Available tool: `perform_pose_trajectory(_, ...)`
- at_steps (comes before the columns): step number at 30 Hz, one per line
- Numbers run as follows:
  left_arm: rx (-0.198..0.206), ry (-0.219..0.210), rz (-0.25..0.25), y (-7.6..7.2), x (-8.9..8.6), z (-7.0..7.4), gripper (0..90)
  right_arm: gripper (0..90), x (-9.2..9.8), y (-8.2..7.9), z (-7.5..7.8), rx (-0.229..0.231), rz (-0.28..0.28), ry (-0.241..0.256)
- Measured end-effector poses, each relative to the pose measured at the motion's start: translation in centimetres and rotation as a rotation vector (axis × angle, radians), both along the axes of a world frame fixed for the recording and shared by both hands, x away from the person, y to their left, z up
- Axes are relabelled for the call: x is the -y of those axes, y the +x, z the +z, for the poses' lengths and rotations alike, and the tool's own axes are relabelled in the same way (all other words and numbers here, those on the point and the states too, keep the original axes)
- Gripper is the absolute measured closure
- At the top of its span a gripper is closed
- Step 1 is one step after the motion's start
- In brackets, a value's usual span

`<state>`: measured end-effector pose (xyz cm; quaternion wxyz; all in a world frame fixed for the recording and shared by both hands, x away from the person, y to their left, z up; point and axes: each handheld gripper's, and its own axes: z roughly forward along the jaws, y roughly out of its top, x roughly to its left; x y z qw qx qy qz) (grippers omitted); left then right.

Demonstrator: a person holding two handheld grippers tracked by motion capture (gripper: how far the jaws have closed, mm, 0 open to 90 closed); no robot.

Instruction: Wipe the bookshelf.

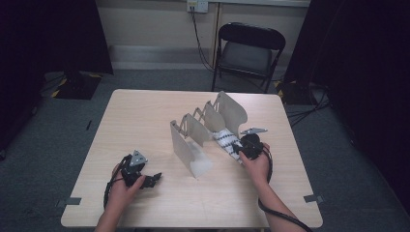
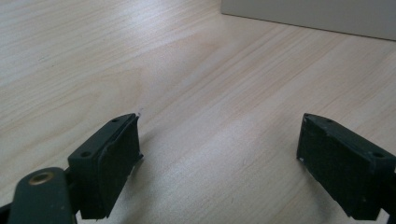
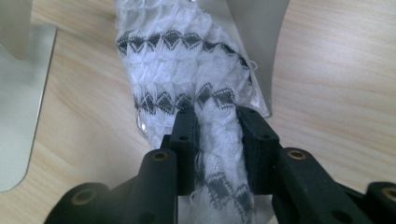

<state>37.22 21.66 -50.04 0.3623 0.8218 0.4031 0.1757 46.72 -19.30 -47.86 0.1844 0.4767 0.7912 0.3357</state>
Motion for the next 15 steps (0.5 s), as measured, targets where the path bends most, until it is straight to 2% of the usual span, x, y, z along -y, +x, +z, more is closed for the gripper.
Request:
perform_pose_trajectory(2,0.001,0.002,0.000,0.0,0.0,0.0,13.0,70.5,0.0,-0.1,0.0,0.006,0.006,-0.006)
perform_pose_trajectory(6,0.002,0.003,0.000,0.0,0.0,0.0,13.0,73.6,0.7,-0.8,0.2,-0.013,0.004,-0.014)
perform_pose_trajectory(11,0.001,0.002,0.001,0.0,0.0,0.0,13.0,75.0,2.4,-1.9,0.3,-0.014,-0.033,-0.026)
perform_pose_trajectory(15,0.000,0.000,0.001,0.0,0.0,0.0,13.0,75.3,2.9,-2.0,0.3,-0.017,-0.053,-0.026)
